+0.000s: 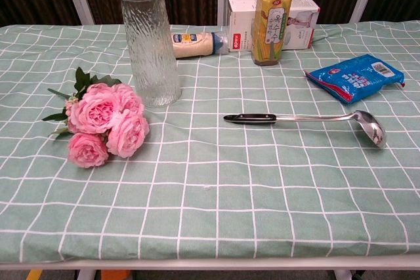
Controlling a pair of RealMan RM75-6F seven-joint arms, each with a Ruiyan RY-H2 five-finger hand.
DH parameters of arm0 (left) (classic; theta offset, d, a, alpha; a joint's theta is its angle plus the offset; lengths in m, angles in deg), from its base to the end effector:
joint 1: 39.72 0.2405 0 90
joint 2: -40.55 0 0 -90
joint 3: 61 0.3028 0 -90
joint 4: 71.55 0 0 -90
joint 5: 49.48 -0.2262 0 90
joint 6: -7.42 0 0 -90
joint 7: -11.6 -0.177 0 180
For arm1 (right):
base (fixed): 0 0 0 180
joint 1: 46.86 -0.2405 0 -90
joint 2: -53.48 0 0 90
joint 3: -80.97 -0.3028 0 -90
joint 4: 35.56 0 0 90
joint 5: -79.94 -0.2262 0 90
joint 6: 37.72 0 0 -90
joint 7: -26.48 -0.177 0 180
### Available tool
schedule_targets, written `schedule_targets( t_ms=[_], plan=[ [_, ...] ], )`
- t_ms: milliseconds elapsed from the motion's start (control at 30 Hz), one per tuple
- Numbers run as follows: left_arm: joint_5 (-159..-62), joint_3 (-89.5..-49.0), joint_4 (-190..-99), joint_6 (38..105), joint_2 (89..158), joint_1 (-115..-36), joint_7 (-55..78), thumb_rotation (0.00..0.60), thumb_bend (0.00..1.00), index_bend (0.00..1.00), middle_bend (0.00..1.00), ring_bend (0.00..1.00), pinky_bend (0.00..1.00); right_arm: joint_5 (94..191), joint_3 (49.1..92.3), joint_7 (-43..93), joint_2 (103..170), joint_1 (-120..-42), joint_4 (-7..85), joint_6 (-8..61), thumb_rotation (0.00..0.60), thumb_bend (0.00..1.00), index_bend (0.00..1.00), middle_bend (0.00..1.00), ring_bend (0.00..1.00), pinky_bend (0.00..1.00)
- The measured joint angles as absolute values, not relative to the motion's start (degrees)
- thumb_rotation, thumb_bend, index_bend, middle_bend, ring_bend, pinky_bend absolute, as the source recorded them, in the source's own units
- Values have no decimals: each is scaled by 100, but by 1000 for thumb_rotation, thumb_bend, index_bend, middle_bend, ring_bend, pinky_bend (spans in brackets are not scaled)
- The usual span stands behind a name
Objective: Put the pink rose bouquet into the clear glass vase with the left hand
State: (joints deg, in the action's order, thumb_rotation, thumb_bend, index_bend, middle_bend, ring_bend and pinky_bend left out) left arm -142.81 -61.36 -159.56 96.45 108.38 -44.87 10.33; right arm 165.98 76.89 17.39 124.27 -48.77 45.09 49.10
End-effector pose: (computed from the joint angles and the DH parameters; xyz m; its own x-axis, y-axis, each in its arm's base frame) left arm -0.3470 0.2101 0.1425 0.4293 -0.0293 0.9027 0.8926 -0.1388 -0.4290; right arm -0.3985 -0.2057 0.1511 0.3287 0.0384 0.9437 -0.9439 0.0456 0.3269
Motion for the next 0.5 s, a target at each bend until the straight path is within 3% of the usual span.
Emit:
schedule_targets(
  t_ms=[500],
  plan=[
    [-14435,-6094,-15854,9700,10878,-4529,1365,600,53,93,0,0,115,16551,7692,1801,12432,-4918,4563,4809,600,207,0,0,0,0]
  ],
)
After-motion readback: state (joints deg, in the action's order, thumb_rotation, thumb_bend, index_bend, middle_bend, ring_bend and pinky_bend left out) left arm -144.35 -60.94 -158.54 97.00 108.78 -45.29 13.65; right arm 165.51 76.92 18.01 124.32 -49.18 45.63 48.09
